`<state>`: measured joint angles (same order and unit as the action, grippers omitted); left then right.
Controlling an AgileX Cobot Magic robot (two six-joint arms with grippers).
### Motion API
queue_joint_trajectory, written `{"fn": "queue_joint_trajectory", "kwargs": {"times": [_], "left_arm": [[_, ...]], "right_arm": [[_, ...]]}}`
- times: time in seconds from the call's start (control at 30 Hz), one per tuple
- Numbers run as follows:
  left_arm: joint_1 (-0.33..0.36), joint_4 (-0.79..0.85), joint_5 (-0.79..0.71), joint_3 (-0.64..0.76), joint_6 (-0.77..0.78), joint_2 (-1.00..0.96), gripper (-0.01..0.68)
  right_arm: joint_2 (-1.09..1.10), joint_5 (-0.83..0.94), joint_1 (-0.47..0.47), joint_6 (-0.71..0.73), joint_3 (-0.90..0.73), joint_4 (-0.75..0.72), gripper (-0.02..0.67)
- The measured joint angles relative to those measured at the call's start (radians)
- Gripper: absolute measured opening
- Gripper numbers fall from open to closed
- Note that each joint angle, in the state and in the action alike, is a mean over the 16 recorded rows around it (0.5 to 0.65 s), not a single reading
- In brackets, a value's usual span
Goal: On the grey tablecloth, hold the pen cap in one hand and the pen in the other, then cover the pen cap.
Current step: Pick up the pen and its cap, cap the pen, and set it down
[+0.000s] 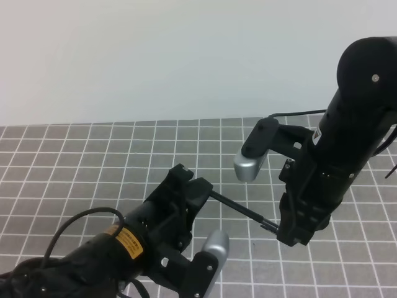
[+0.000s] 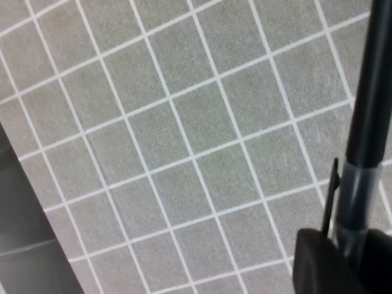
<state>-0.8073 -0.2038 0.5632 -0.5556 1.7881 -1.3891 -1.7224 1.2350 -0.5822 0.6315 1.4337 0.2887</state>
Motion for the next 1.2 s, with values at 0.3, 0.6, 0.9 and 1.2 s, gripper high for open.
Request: {"fn": "queue_joint_trajectory", "kwargs": {"times": [0.3,0.6,0.9,1.2], "left_arm": [[-0.006,0.004,-0.009,0.0,-0.041,0.0,0.001],[-0.011,0.01,-0.035,0.0,-0.071,0.0,0.001],[-0.014,-0.008,-0.062,0.0,-0.072,0.0,0.001],[-0.035,-0.008,-0.082,0.0,-0.072,-0.001,0.001]], "right_arm": [[0.0,0.003,0.001,0.001,0.0,-0.004,0.09],[0.0,0.003,0.001,0.002,-0.001,-0.005,0.09],[0.0,0.003,0.001,0.004,-0.002,-0.01,0.09],[0.002,0.003,0.002,0.006,-0.003,-0.016,0.09]]}}
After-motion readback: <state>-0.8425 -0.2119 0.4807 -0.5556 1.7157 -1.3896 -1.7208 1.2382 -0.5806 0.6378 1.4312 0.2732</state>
